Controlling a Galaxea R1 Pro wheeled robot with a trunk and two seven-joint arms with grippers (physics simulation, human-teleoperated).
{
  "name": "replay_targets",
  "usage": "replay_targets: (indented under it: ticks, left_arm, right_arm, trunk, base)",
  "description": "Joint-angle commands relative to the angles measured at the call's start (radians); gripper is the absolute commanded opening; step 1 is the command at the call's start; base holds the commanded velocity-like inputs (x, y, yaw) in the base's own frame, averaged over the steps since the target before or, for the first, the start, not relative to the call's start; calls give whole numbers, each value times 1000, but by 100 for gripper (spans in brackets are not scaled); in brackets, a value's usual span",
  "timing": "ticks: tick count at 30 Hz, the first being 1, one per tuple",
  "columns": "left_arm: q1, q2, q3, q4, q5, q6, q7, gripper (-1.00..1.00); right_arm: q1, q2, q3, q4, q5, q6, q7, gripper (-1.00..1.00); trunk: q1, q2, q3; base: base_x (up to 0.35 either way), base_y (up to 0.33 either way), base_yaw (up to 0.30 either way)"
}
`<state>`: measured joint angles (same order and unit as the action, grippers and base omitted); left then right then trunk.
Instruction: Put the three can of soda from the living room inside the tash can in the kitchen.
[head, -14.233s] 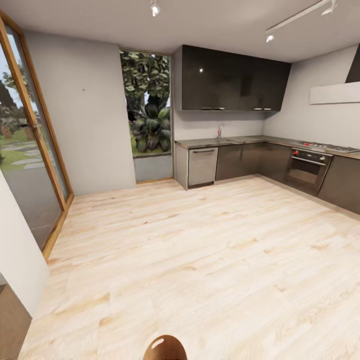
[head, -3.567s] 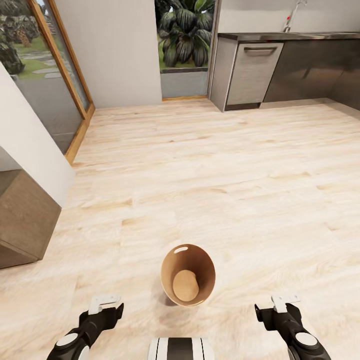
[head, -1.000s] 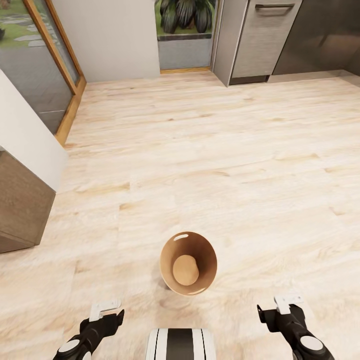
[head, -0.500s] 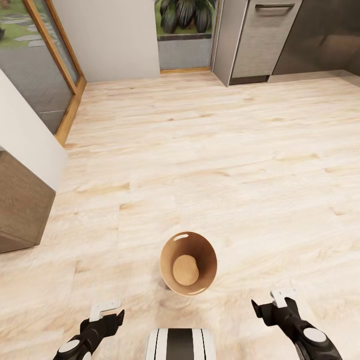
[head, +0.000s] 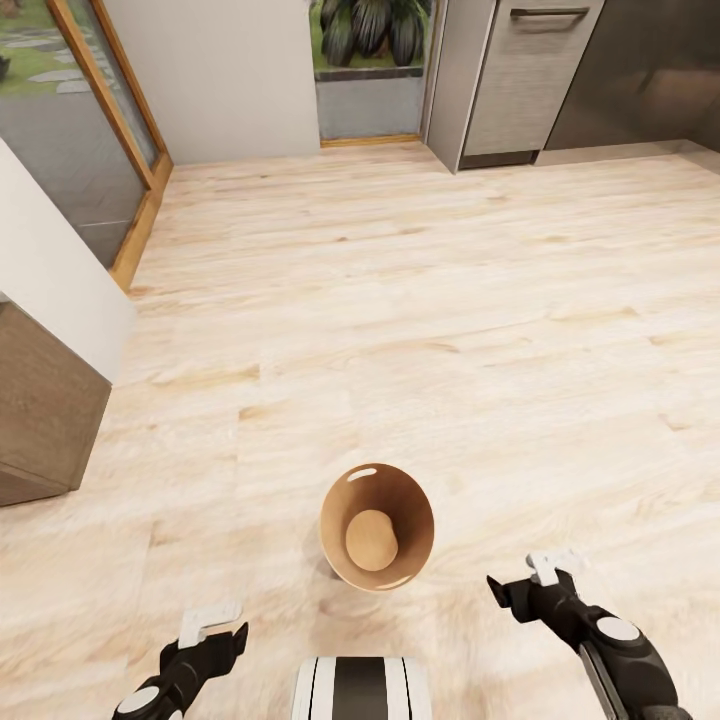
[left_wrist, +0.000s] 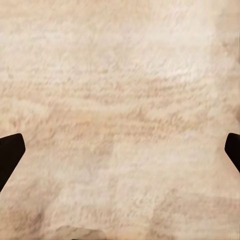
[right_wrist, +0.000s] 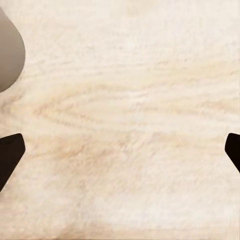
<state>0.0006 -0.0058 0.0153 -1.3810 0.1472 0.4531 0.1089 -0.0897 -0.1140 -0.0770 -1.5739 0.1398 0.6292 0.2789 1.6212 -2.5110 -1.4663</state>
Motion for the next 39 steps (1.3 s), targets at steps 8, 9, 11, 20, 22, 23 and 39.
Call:
replay_targets:
  ticks: [8, 9, 11, 20, 22, 23, 39]
  left_arm:
    - [0, 4, 0, 11, 0, -10, -1, 100]
    - [0, 4, 0, 11, 0, -10, -1, 100]
    - [0, 4, 0, 12, 0, -11, -1, 100]
    - [-1, 4, 0, 23, 0, -14, -2, 100]
    - [-1, 4, 0, 28, 0, -26, -2, 100]
    - [-1, 4, 0, 30, 0, -36, -2, 100]
    - [-1, 6, 0, 44, 2, -56, -3, 100]
  right_arm:
    - [-95, -5, -136, 0, -33, 110, 382, 100]
    - [-102, -7, -147, 0, -36, 120, 415, 100]
    - [-108, -9, -159, 0, -38, 130, 452, 100]
    - [-140, -12, -205, 0, -51, 167, 632, 100]
    - [-147, -12, -207, 0, -52, 177, 649, 100]
    - [-150, -12, -208, 0, -52, 180, 656, 100]
    - [-226, 51, -201, 1, -58, 188, 555, 100]
  trunk:
    - [0, 0, 0]
    - [0, 0, 0]
    - [0, 0, 0]
    - [0, 0, 0]
    - [0, 0, 0]
    - [0, 0, 0]
    - [0, 0, 0]
  base:
    - [0, 0, 0]
    - [0, 0, 0]
    - [0, 0, 0]
    - [0, 0, 0]
    - [0, 0, 0]
    - [0, 0, 0]
    - [0, 0, 0]
